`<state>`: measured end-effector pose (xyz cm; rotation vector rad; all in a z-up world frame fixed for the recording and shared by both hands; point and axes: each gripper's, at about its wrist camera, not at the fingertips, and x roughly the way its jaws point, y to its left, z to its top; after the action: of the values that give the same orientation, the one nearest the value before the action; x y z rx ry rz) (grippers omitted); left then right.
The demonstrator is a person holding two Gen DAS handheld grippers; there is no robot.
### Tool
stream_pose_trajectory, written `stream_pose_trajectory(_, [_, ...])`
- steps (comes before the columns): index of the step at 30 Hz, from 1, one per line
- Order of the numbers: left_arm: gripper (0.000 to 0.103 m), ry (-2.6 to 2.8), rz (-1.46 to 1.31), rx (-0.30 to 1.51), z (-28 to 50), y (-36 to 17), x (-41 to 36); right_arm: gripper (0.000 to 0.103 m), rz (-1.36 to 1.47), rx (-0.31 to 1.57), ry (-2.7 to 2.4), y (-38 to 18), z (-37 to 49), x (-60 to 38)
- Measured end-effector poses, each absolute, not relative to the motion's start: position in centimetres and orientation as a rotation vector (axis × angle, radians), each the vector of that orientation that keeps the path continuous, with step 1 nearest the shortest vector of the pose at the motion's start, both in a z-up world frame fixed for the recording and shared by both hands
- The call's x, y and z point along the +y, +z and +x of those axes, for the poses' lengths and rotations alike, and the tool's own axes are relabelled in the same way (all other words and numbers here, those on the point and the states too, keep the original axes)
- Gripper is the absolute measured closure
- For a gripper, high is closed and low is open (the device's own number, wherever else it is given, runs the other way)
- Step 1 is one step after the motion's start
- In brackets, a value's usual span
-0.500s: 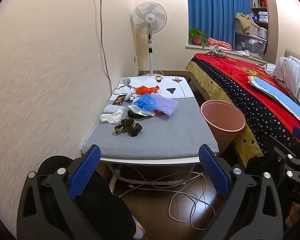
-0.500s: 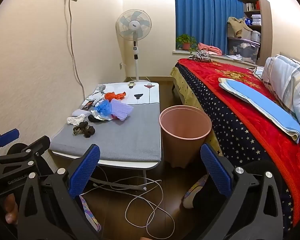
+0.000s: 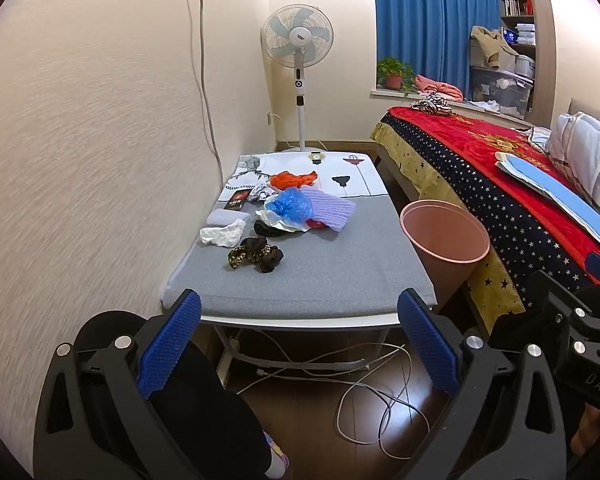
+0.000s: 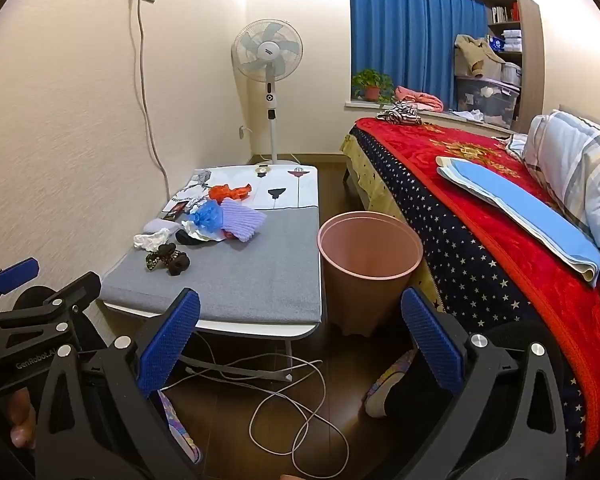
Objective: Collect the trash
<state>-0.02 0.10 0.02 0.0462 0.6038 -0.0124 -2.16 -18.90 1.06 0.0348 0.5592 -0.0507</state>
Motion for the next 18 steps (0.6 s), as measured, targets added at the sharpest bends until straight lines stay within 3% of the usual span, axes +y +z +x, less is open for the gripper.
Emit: stream_pose_trajectory(18, [0.008, -0.017, 0.048, 0.601, -0.04, 0.4, -0.22, 0.004, 0.032, 0.555, -0.054, 1.06, -2.4, -18.95])
